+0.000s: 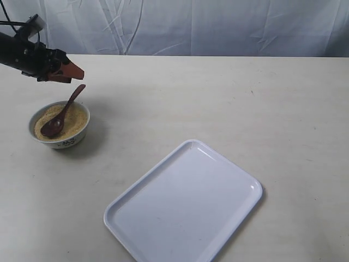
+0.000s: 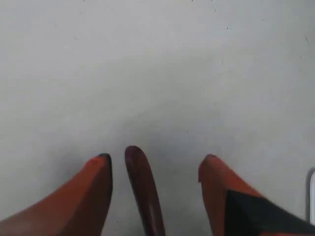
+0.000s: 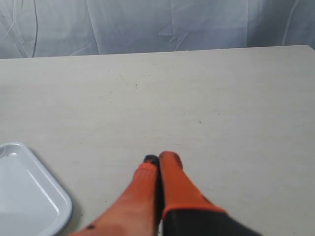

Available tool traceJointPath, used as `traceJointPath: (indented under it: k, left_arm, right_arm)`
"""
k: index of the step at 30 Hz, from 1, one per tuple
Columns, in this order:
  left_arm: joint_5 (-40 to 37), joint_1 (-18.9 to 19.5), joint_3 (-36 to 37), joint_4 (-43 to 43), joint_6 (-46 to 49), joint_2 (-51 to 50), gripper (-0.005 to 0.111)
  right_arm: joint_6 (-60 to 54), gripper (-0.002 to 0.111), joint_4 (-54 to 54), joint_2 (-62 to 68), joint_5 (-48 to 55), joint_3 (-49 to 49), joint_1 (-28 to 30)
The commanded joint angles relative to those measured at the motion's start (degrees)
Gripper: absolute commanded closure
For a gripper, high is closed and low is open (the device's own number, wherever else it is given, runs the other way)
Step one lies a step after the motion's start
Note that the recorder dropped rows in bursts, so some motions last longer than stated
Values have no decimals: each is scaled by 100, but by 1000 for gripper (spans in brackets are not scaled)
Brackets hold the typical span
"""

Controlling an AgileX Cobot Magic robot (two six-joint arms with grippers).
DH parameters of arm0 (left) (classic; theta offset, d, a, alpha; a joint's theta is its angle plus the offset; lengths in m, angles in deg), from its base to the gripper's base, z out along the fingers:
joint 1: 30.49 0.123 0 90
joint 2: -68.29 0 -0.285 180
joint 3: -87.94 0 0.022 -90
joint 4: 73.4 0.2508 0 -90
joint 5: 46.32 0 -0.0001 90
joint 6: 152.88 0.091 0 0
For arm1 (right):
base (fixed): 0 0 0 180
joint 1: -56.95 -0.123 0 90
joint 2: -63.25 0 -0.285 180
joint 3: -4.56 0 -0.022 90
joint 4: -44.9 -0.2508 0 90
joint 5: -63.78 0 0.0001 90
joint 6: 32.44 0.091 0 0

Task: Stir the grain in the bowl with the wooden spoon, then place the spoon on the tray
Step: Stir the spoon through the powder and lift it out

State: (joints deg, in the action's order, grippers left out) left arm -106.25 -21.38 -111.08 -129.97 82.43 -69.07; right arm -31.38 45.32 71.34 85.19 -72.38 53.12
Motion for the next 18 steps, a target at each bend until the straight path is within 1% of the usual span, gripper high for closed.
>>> traceJointPath:
  k: [1, 5, 9, 14, 18]
  left_arm:
    - [-162, 2, -154, 71, 13, -177, 53]
    - [-189, 2, -154, 123, 13, -312, 53]
    - [-373, 2, -154, 112, 13, -500, 53]
    - [-477, 2, -154, 87, 13, -537, 53]
    - [-652, 2, -154, 88, 36, -537, 56]
  right_arm:
    - [0, 108, -5, -31, -81, -28, -22]
    - [0, 108, -5, -31, -81, -28, -22]
    - [0, 108, -5, -31, -81, -28, -22]
    - [0, 108, -5, -31, -81, -28, -22]
    - [0, 108, -5, -31, -81, -28, -22]
